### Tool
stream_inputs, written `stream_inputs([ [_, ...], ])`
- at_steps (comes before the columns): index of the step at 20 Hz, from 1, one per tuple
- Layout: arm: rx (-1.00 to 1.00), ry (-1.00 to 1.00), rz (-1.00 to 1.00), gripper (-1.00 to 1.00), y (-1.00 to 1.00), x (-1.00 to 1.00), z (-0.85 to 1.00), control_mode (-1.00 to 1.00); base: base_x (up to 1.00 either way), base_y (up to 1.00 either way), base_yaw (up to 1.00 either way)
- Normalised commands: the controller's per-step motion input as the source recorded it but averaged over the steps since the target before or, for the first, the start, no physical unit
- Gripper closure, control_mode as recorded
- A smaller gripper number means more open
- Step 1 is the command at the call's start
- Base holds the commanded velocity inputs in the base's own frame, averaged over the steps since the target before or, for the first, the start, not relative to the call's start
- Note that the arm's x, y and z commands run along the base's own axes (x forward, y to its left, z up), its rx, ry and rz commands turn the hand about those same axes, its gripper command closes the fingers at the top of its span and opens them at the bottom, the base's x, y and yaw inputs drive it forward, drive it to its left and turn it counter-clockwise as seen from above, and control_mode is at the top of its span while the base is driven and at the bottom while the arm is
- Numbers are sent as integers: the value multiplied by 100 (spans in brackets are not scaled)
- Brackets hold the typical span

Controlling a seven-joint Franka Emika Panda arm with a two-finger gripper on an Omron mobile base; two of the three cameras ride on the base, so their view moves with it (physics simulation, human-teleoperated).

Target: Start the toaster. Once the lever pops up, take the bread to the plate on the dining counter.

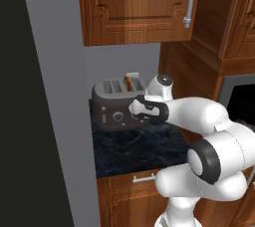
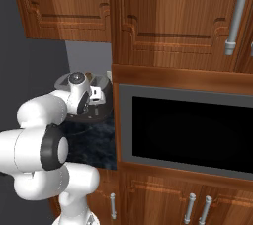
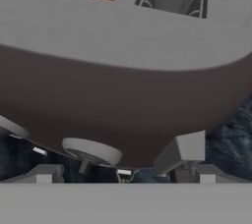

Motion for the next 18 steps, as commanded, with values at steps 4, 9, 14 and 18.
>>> stream_inputs([
  [4, 0, 0, 2, -100, 0, 0, -7, -100, 0, 0, 0],
  [9, 0, 0, 2, -100, 0, 0, -9, -100, 0, 0, 0],
  [14, 0, 0, 1, -100, 0, 0, -8, -100, 0, 0, 0],
  [18, 0, 0, 0, -100, 0, 0, -6, -100, 0, 0, 0],
])
